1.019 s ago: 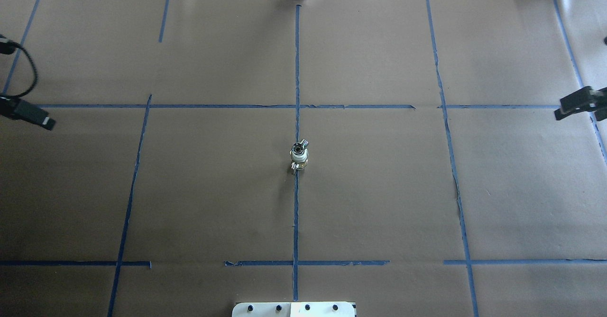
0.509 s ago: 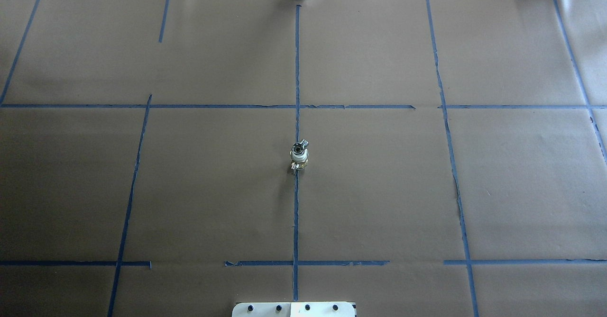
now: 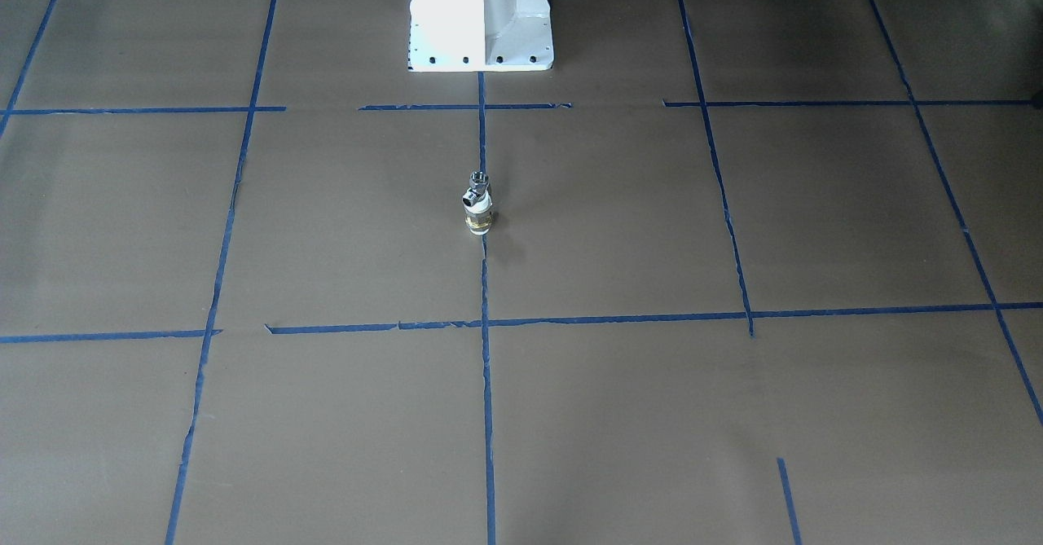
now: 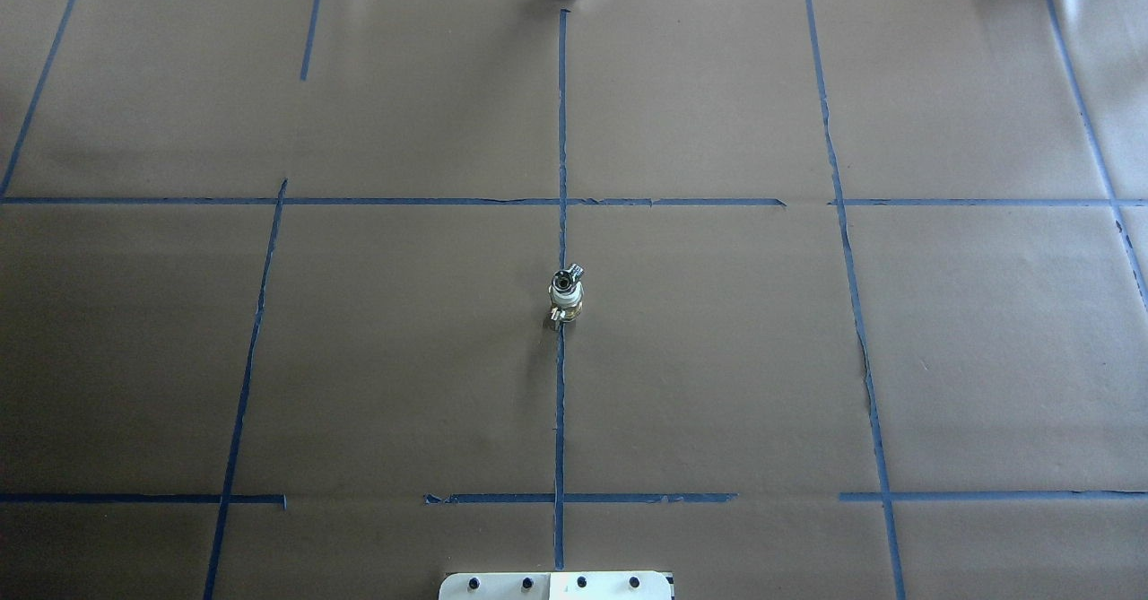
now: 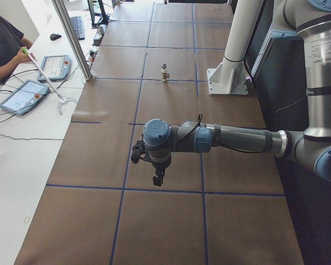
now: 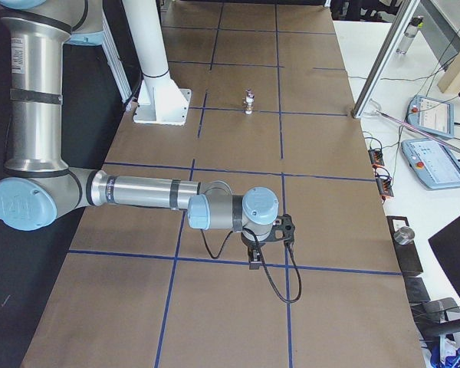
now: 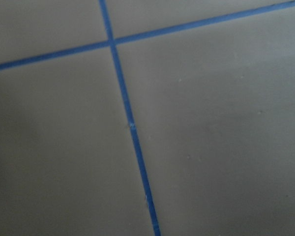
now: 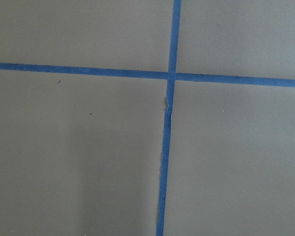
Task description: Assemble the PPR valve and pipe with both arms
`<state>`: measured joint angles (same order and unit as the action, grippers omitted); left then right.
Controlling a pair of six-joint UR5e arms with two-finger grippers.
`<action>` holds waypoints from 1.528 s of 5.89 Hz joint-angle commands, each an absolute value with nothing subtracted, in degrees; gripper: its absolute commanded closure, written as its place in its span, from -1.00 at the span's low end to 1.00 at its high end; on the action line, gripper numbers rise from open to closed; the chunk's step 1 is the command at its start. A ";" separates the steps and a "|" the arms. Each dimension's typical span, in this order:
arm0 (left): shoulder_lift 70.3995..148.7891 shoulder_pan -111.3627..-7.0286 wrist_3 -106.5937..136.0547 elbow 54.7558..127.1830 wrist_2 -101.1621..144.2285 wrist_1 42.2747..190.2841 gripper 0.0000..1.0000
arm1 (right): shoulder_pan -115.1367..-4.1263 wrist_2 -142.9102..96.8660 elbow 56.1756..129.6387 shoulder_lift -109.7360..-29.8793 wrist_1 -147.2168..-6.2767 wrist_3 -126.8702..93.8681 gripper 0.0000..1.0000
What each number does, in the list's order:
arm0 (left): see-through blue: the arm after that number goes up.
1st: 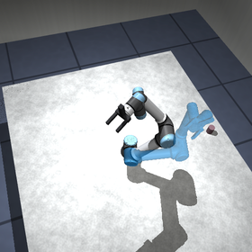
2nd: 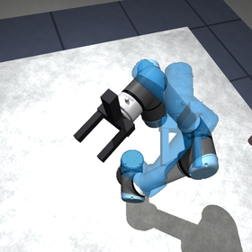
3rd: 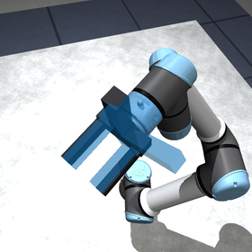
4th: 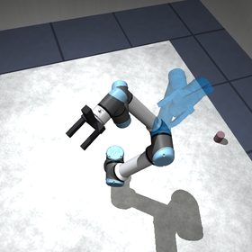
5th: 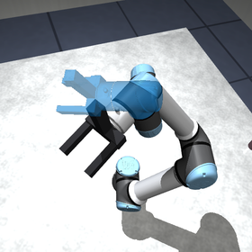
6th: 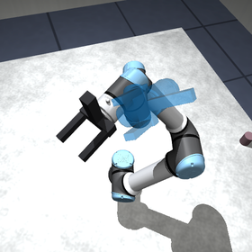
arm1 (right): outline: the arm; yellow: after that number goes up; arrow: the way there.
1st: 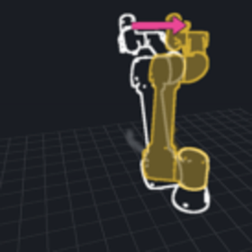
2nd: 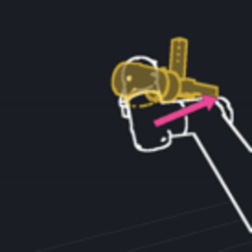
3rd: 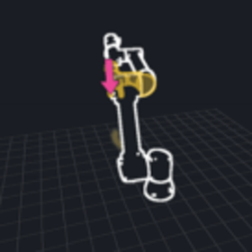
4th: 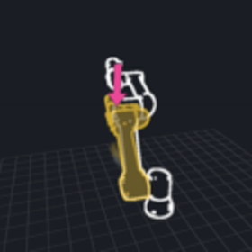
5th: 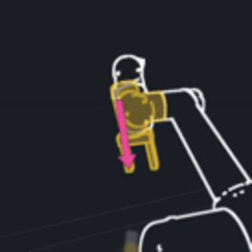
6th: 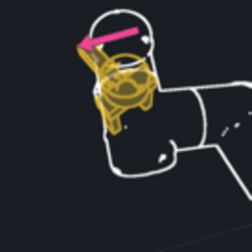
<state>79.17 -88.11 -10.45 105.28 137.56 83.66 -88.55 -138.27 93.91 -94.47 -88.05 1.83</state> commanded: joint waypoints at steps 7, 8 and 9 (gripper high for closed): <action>81.40 -87.98 -4.74 102.39 137.81 86.99 -1.00 | -87.19 -137.20 101.70 -97.30 -93.08 5.36 -1.00; 82.34 -87.89 -4.66 101.35 137.99 87.36 -1.00 | -87.19 -137.20 101.43 -97.29 -93.08 5.36 -1.00; 81.66 -87.89 -4.66 102.12 137.64 87.71 -1.00 | -87.19 -137.28 100.56 -97.21 -92.90 5.45 -1.00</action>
<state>81.94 -87.92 -4.65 101.84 137.83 87.24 -87.19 -137.25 101.23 -97.30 -93.02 5.41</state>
